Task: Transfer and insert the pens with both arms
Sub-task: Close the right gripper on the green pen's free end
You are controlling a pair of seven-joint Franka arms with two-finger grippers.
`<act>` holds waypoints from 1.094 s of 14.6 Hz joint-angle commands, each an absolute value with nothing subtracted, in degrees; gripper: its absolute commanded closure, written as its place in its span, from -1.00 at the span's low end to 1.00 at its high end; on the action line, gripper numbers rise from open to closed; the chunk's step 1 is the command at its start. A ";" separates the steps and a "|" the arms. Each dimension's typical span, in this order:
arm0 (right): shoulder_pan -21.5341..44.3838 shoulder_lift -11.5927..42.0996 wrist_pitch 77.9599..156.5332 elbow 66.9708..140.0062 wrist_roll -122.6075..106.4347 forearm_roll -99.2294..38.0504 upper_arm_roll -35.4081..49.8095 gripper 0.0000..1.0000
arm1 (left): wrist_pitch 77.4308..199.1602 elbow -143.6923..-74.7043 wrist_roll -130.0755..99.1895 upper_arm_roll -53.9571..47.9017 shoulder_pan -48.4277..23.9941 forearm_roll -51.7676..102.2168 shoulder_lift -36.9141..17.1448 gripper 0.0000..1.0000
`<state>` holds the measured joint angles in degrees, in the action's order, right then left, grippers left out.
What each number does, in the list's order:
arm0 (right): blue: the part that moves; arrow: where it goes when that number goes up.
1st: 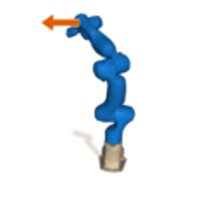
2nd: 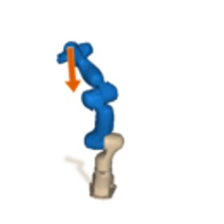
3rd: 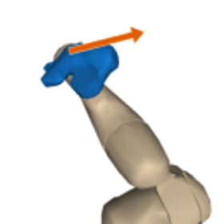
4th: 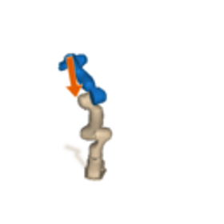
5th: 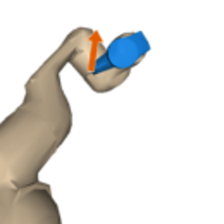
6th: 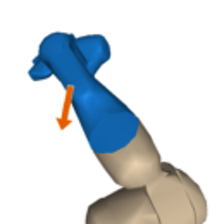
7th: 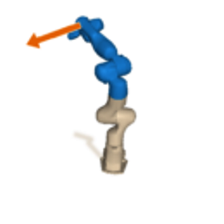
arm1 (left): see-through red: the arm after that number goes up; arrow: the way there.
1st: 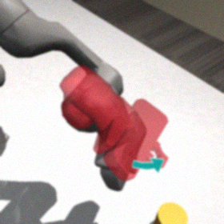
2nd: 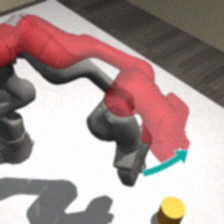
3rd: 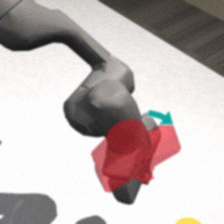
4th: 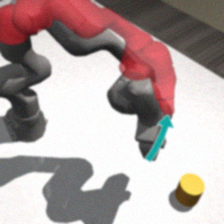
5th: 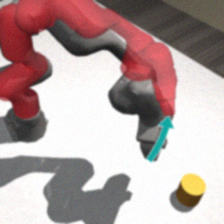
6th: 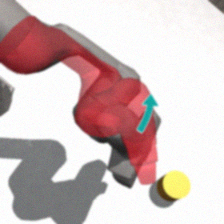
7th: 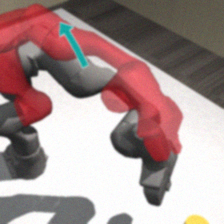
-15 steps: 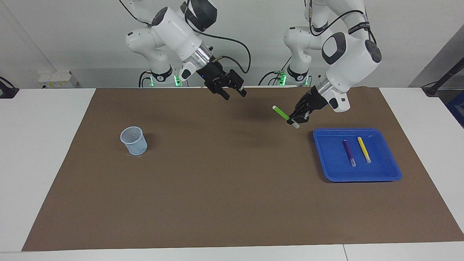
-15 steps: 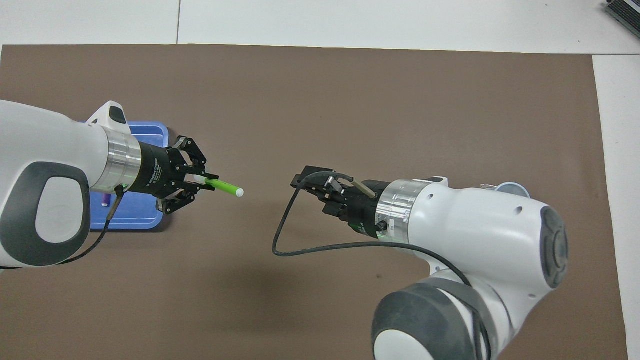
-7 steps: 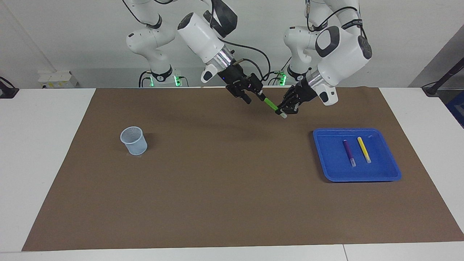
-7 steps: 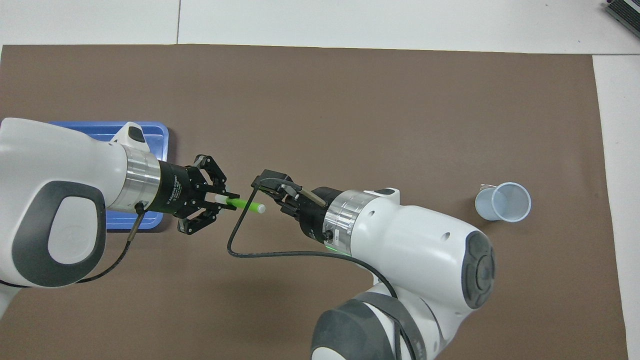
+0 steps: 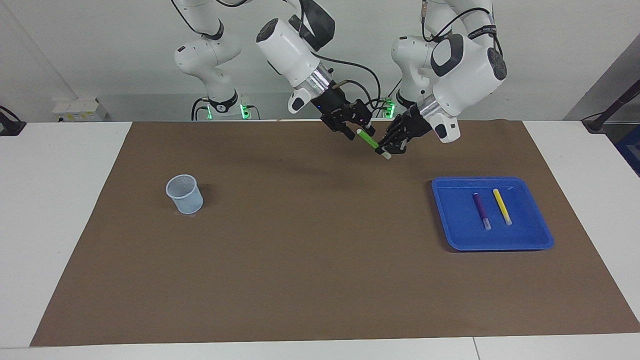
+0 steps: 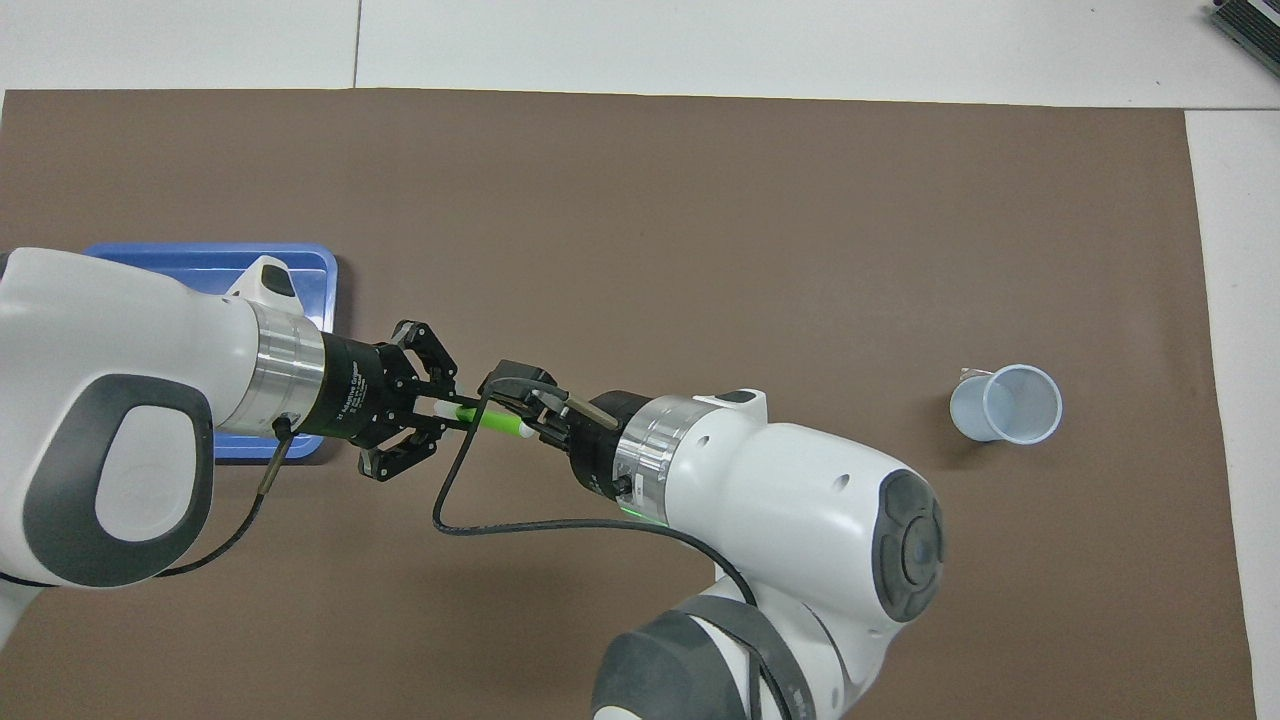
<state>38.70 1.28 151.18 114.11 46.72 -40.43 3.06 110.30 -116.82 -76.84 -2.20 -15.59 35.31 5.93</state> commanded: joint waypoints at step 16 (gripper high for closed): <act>39.73 1.41 151.08 113.91 46.23 -41.84 2.90 -0.06 | 108.28 -118.48 -77.52 -1.58 -15.56 36.91 8.61 1.00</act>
<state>39.51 1.33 151.13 114.09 46.72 -40.43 3.06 109.13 -116.84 -77.05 -1.93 -15.50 35.76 6.76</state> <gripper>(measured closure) 0.344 0.824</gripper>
